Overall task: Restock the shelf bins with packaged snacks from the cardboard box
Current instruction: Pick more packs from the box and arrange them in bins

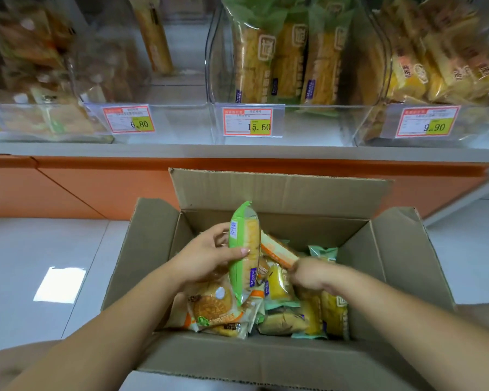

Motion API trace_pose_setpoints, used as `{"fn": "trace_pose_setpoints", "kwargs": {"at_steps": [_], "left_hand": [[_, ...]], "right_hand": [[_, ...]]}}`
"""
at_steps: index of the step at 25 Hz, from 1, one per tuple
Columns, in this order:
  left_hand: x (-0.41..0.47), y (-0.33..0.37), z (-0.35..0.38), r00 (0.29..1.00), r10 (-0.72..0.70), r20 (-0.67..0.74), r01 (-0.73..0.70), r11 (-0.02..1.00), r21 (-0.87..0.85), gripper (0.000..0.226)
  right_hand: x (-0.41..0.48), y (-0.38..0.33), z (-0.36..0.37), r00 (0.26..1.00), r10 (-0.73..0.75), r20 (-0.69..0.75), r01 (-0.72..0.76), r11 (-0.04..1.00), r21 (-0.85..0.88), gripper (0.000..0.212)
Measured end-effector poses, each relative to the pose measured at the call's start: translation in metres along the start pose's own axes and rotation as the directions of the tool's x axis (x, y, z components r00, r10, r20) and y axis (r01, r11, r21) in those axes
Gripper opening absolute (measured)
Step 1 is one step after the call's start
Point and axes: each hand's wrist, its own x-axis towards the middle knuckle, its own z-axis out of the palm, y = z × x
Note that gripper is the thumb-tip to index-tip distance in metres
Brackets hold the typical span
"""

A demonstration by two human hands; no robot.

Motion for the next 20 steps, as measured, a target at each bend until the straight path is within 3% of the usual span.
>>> {"fn": "trace_pose_setpoints", "kwargs": {"at_steps": [2,5,7,10,16,20], "left_hand": [[-0.006,-0.001,-0.006,1.0,-0.016,0.018,0.018,0.996,-0.086,0.045],[-0.01,-0.001,-0.007,0.999,-0.049,0.005,0.049,0.978,-0.204,0.043],[-0.008,-0.006,-0.005,0.995,-0.101,-0.008,0.092,0.931,-0.354,0.052],[-0.004,-0.003,0.001,0.991,-0.134,0.027,0.129,0.857,-0.5,0.065],[0.003,0.008,0.008,0.986,-0.154,-0.058,0.135,0.96,-0.244,0.087],[0.005,0.008,0.007,0.985,-0.167,0.039,0.17,0.933,-0.318,0.071]], "right_hand": [[0.027,0.005,0.032,0.996,0.08,-0.031,-0.08,0.997,0.015,0.035],[0.049,0.003,0.059,0.966,0.213,-0.144,-0.155,0.929,0.336,0.059],[0.052,0.0,0.065,0.958,0.25,-0.14,-0.172,0.892,0.417,0.07],[0.046,0.008,0.057,0.972,0.229,-0.056,-0.16,0.815,0.557,0.052],[-0.018,0.026,0.0,0.97,0.104,0.22,-0.232,0.667,0.708,0.041],[-0.066,0.036,-0.019,0.982,-0.076,0.175,-0.071,0.708,0.703,0.05]]}}
